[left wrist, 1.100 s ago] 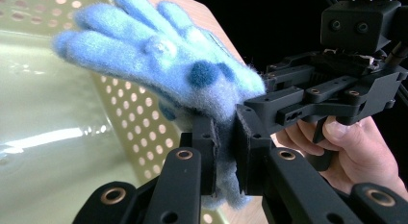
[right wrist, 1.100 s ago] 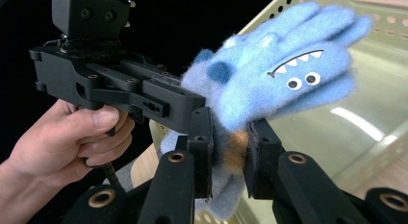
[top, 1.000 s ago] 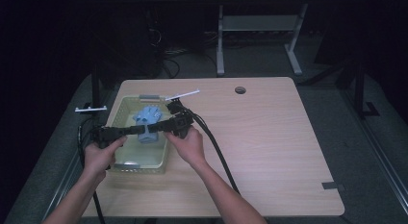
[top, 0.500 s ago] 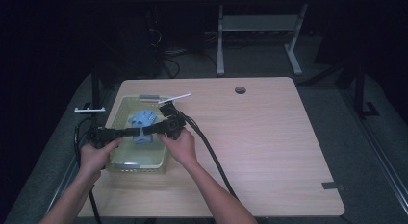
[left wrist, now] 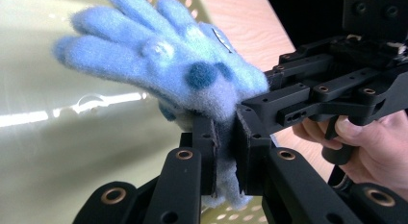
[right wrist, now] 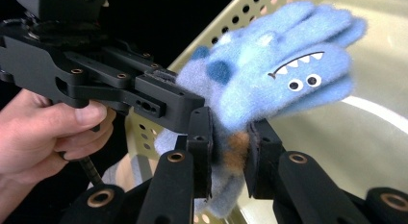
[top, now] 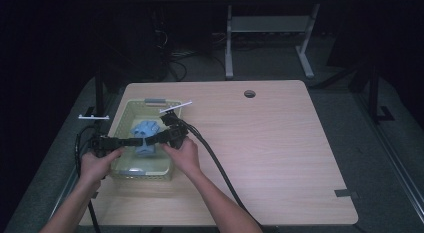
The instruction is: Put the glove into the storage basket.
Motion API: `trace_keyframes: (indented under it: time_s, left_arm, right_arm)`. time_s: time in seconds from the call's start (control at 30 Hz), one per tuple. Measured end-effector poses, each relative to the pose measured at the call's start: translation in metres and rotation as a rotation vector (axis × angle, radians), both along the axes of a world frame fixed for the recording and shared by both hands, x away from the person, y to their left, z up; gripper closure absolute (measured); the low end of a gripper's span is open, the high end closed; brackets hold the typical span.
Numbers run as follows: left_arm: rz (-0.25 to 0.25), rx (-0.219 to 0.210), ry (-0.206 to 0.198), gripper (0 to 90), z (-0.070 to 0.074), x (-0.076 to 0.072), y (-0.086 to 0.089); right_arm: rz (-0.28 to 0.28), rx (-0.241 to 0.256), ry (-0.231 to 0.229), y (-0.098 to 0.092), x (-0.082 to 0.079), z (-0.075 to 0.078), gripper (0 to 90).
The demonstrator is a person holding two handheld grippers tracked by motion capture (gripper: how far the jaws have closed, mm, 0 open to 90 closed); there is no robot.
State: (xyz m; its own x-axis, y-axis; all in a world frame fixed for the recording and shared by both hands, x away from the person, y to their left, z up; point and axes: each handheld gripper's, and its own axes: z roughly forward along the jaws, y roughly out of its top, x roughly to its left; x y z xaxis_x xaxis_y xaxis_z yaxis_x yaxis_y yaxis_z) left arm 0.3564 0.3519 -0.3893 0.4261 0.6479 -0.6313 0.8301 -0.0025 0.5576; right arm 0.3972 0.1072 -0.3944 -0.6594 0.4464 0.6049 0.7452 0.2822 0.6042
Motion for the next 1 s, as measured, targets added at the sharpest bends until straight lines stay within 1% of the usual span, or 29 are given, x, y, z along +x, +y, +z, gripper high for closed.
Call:
trace_keyframes:
  time_s: [0.03, 0.07, 0.13, 0.17, 0.2, 0.23, 0.27, 0.33, 0.4, 0.43, 0.47, 0.5, 0.53, 0.6, 0.67, 0.7, 0.73, 0.8, 0.83, 0.9, 0.93, 0.97, 1.0]
  left_arm:
    - [0.000, 0.000, 0.000, 80.5, 0.000, 0.000, 0.000]
    - [0.000, 0.019, 0.012, 80.6, -0.002, 0.001, 0.000]
    - [0.004, 0.026, 0.017, 80.6, -0.002, 0.001, 0.000]
    - [-0.001, 0.043, 0.012, 80.6, -0.003, 0.002, 0.000]
    - [-0.005, 0.064, 0.018, 80.7, -0.004, 0.003, -0.001]
    - [-0.005, 0.064, 0.018, 80.8, -0.004, 0.003, -0.001]
    - [-0.009, 0.077, 0.028, 80.9, -0.006, 0.005, -0.001]
    - [-0.010, 0.088, 0.036, 81.0, -0.007, 0.006, -0.002]
    - [-0.008, 0.096, 0.041, 81.0, -0.008, 0.007, -0.002]
    - [-0.010, 0.098, 0.044, 81.0, -0.009, 0.007, -0.003]
    - [-0.011, 0.106, 0.045, 81.1, -0.010, 0.008, -0.003]
    - [-0.013, 0.127, 0.045, 81.2, -0.011, 0.009, -0.004]
    - [-0.013, 0.127, 0.045, 81.3, -0.011, 0.009, -0.004]
    - [-0.013, 0.149, 0.049, 81.3, -0.012, 0.010, -0.005]
    - [-0.009, 0.155, 0.050, 81.3, -0.013, 0.011, -0.006]
    - [-0.009, 0.155, 0.052, 81.3, -0.014, 0.011, -0.006]
    - [-0.016, 0.165, 0.057, 81.3, -0.014, 0.011, -0.007]
    - [-0.011, 0.174, 0.061, 81.4, -0.014, 0.012, -0.009]
    - [-0.016, 0.198, 0.065, 81.4, -0.015, 0.012, -0.011]
    - [-0.018, 0.227, 0.072, 81.4, -0.016, 0.013, -0.012]
    - [-0.018, 0.227, 0.072, 81.4, -0.016, 0.013, -0.012]
    - [-0.012, 0.239, 0.079, 81.4, -0.017, 0.013, -0.012]
    - [-0.011, 0.280, 0.082, 81.4, -0.017, 0.014, -0.013]
  right_arm:
    - [0.000, -0.005, 0.002, 0.001, 0.000, -0.001, 75.4]
    - [0.003, -0.013, 0.002, 0.002, 0.001, -0.004, 75.3]
    - [0.001, -0.019, 0.009, 0.004, 0.001, -0.006, 75.3]
    - [0.002, -0.025, 0.013, 0.006, 0.002, -0.008, 75.2]
    - [0.003, -0.029, 0.014, 0.006, 0.002, -0.009, 75.1]
    - [0.003, -0.029, 0.014, 0.006, 0.002, -0.009, 75.1]
    - [0.006, -0.041, 0.018, 0.008, 0.003, -0.011, 75.0]
    - [0.001, -0.052, 0.023, 0.010, 0.003, -0.013, 75.0]
    - [0.003, -0.058, 0.021, 0.011, 0.003, -0.013, 75.0]
    - [0.006, -0.070, 0.018, 0.011, 0.004, -0.015, 74.9]
    - [0.004, -0.074, 0.021, 0.012, 0.004, -0.015, 74.7]
    - [0.002, -0.082, 0.028, 0.012, 0.004, -0.017, 74.3]
    - [0.002, -0.082, 0.028, 0.012, 0.004, -0.017, 74.3]
    - [0.002, -0.100, 0.030, 0.013, 0.004, -0.018, 73.8]
    - [0.000, -0.104, 0.028, 0.013, 0.004, -0.018, 73.7]
    - [-0.001, -0.115, 0.022, 0.014, 0.004, -0.018, 73.5]
    - [-0.004, -0.133, 0.012, 0.013, 0.004, -0.016, 73.2]
    - [-0.006, -0.142, 0.013, 0.013, 0.004, -0.016, 73.2]
    - [-0.012, -0.162, 0.008, 0.011, 0.004, -0.014, 73.3]
    - [-0.027, -0.179, -0.002, 0.010, 0.004, -0.013, 73.6]
    - [-0.027, -0.179, -0.002, 0.010, 0.004, -0.013, 73.6]
    - [-0.027, -0.183, -0.010, 0.009, 0.004, -0.012, 73.6]
    - [-0.027, -0.192, -0.017, 0.007, 0.003, -0.010, 73.6]
